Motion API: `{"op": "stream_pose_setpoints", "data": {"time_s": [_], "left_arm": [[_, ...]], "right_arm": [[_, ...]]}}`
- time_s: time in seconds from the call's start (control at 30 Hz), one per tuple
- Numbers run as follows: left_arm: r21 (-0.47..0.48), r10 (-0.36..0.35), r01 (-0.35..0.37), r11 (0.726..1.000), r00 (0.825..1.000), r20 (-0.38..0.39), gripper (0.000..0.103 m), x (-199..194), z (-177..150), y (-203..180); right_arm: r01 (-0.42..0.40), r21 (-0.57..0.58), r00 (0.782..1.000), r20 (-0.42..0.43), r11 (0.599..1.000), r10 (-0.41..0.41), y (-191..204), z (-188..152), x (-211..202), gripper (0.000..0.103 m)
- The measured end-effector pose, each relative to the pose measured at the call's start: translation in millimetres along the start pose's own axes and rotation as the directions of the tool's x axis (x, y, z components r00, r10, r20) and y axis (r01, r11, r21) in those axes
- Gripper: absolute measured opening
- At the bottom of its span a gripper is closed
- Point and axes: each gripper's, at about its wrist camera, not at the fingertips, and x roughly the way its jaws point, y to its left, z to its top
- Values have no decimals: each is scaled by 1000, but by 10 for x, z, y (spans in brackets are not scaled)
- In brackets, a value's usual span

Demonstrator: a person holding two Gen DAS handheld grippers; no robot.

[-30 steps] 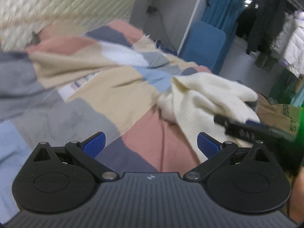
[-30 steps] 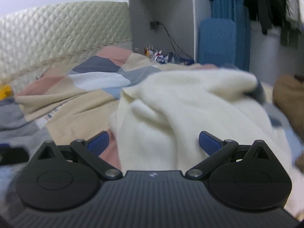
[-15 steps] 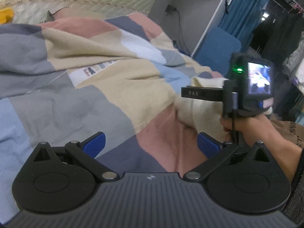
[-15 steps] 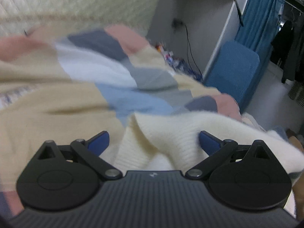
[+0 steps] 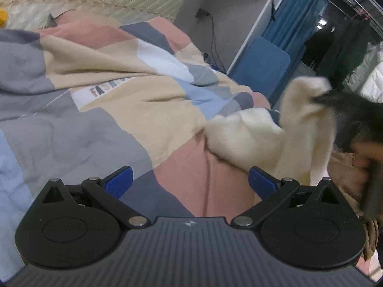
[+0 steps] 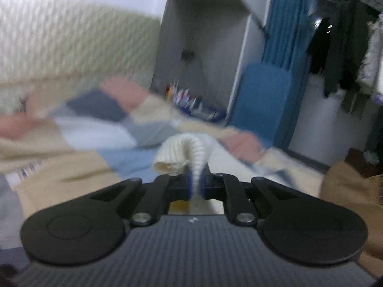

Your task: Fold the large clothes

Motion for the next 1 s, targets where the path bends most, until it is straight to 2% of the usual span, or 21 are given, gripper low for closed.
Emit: {"op": "stream_pose_setpoints", "data": {"time_s": [0.13,0.27,0.43,0.57,0.73,0.83,0.93,1.0], "left_arm": [[29,-19,18,999,1000,14,103,-125,-17,-103],[68,-31,29,997,999,23,103,-278,-51,-224],[176,-29,22,984,999,35,103,-518,-180,-440],[232,-46,41,972,999,14,103,-681,-309,-594],[267,-76,80,960,997,-23,103,-790,-477,-726],[246,-83,97,964,994,-65,103,-737,-546,-747],[215,-92,111,970,991,-98,103,-629,-585,-758],[196,-106,129,972,986,-126,103,-520,-605,-786]], "right_arm": [[34,55,996,85,998,-38,-440,96,-766,9],[85,122,985,141,989,-102,-894,20,-1413,9],[150,186,967,177,971,-184,-1366,-151,-2029,9],[204,288,951,169,936,-260,-1762,-435,-2346,9],[280,456,939,52,845,-339,-2289,-1066,-2505,9],[344,474,932,-70,811,-355,-2457,-1532,-2368,9],[380,512,924,-255,770,-286,-2608,-1892,-2136,10],[393,541,912,-335,743,-238,-2678,-2063,-1991,12]]}}
